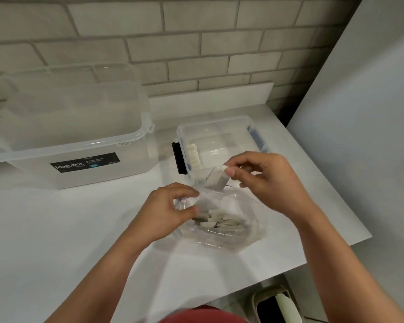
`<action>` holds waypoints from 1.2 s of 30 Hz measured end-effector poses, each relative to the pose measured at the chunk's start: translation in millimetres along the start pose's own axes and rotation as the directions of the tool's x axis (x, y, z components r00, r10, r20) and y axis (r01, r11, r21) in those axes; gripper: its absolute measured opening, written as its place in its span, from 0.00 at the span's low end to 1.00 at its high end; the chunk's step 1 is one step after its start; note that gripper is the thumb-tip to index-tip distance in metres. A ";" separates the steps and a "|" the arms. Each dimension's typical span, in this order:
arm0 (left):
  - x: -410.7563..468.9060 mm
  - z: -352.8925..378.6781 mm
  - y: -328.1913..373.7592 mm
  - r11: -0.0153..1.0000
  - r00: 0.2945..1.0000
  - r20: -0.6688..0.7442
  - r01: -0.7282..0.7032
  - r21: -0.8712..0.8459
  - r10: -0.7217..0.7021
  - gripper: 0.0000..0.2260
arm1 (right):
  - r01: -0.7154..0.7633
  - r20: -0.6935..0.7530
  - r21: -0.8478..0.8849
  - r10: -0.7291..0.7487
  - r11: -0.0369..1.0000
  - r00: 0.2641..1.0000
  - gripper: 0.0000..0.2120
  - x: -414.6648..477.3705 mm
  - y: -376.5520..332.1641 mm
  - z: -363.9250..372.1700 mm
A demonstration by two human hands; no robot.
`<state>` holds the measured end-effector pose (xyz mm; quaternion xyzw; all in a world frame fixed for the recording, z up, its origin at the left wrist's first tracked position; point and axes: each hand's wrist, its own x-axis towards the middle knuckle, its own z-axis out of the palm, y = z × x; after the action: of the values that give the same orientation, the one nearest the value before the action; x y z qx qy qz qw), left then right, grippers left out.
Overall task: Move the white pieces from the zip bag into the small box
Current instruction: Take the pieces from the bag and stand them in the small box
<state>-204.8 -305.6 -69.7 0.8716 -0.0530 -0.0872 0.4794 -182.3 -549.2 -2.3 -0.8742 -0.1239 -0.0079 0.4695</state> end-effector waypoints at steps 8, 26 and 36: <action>0.7 0.4 -15.7 0.995 0.997 0.034 0.078 -0.060 -0.076 0.15 | -0.032 0.068 -0.274 0.053 0.961 0.996 0.05 148.7 40.4 0.6; 14.2 -7.0 -21.2 0.987 0.991 0.087 0.112 -0.115 -0.103 0.14 | -0.136 0.137 -0.637 0.285 0.759 0.949 0.08 201.2 90.1 73.5; 14.2 -7.3 -23.8 0.992 0.993 0.083 0.093 -0.089 -0.086 0.14 | -0.269 0.048 -0.574 0.359 0.774 0.932 0.15 197.5 83.9 64.0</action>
<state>-189.2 -289.3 -87.5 0.8457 -0.0285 -0.1453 0.5126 21.4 -499.5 -81.1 -0.9788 -0.0041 0.1028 0.1773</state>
